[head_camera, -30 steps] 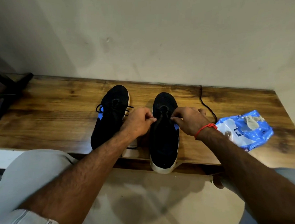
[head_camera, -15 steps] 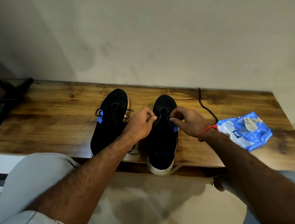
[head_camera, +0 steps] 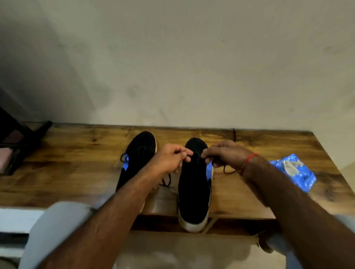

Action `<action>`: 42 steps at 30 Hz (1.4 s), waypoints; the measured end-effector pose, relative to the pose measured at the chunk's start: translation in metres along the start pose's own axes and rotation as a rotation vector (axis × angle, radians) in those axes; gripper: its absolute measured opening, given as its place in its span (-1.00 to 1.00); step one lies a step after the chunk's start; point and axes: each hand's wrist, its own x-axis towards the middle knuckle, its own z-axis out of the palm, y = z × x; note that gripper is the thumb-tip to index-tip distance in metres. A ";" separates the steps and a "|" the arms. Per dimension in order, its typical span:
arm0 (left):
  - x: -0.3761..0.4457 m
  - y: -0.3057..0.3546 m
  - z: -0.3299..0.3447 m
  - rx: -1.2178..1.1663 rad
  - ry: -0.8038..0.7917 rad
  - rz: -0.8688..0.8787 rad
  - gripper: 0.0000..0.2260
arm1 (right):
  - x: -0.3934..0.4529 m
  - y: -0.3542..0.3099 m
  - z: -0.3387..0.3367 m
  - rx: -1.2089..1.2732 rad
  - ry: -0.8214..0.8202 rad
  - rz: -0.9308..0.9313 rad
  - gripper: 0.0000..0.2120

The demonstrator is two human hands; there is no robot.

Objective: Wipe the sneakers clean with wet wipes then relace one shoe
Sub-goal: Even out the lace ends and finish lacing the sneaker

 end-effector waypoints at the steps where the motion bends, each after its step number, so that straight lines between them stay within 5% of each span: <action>1: -0.004 0.004 -0.004 -0.069 0.000 0.006 -0.79 | -0.006 -0.004 -0.002 0.096 0.012 -0.008 -0.79; 9: -0.046 0.090 -0.032 -0.614 -0.086 0.025 -0.80 | -0.055 -0.089 -0.021 0.536 -0.051 -0.092 -0.73; 18: -0.094 0.207 -0.057 -0.843 -0.081 0.184 -0.67 | -0.114 -0.192 -0.035 0.715 -0.008 -0.345 -0.63; 22: -0.105 0.232 -0.054 -0.694 0.001 0.233 -0.80 | -0.128 -0.212 -0.032 0.512 0.091 -0.477 -0.73; 27: -0.112 0.239 -0.052 -0.202 0.329 0.386 -0.83 | -0.131 -0.218 -0.024 0.191 0.416 -0.607 -0.78; 33: -0.110 0.239 -0.043 -0.285 0.320 0.409 -0.83 | -0.124 -0.218 -0.019 0.087 0.553 -0.733 -0.74; 42: -0.100 0.240 -0.043 -0.215 0.402 0.468 -0.85 | -0.116 -0.226 -0.028 -0.519 0.823 -0.978 -0.74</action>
